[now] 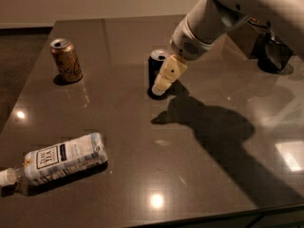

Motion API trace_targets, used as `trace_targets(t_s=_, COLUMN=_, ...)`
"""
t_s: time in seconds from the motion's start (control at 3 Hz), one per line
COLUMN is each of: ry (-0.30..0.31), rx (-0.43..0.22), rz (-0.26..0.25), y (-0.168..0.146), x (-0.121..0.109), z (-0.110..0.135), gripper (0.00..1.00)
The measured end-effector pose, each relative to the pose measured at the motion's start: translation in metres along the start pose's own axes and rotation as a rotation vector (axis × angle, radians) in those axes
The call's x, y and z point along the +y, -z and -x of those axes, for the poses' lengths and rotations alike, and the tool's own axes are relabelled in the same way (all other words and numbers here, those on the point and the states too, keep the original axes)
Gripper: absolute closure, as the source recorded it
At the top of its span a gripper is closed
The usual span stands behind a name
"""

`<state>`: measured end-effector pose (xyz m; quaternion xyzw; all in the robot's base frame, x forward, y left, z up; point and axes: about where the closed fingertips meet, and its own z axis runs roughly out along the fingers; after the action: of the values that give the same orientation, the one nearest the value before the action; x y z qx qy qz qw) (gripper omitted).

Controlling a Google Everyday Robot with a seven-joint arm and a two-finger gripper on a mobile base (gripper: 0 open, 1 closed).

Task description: Move pepsi can near blue plastic bottle

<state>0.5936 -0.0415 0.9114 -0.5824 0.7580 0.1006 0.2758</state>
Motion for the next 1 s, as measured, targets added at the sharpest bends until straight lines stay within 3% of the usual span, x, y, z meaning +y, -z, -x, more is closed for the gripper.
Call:
trace_targets(t_s=0.67, ry=0.015, rx=-0.014, rz=0.018, y=-0.011, x=-0.012, z=0.004, gripper=0.47)
trace_targets(t_s=1.0, ry=0.037, rx=-0.035, rz=0.050, y=-0.013, x=-0.004, z=0.013, gripper=0.72)
